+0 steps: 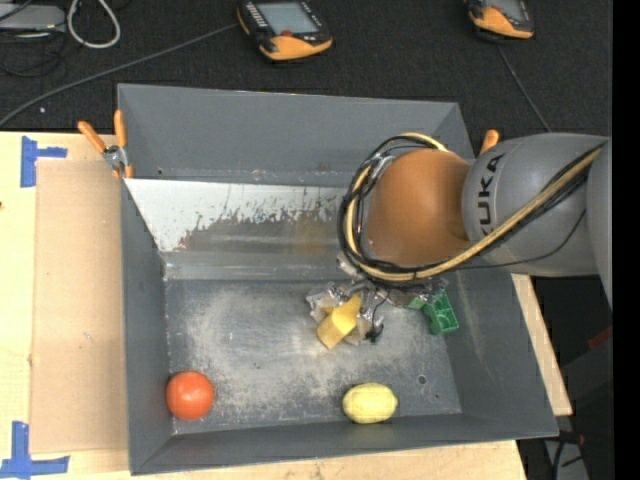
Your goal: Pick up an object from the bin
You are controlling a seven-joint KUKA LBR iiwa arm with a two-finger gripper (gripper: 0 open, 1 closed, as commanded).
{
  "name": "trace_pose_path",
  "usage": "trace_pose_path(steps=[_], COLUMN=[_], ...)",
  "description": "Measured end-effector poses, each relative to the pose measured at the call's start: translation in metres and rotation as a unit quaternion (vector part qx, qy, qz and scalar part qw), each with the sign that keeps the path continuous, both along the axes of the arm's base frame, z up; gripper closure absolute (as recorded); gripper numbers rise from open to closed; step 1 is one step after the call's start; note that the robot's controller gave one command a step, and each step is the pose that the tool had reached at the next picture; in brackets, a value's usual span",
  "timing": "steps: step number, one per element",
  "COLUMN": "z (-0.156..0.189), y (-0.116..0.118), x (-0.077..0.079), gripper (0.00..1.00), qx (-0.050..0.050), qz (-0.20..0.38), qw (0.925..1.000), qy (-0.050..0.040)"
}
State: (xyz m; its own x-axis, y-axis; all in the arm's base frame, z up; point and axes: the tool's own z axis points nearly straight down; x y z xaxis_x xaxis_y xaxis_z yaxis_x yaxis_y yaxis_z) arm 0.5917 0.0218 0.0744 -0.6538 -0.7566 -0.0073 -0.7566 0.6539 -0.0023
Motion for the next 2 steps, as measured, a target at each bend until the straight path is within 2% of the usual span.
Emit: trace_pose_path(steps=[1,2], z=[0.022,0.079], y=[0.001,0.002], x=[-0.002,-0.003], gripper=[1.0,1.0], qx=[0.0,0.001], qz=[-0.001,-0.002], qw=[1.0,1.0], qy=[0.0029,0.0047])
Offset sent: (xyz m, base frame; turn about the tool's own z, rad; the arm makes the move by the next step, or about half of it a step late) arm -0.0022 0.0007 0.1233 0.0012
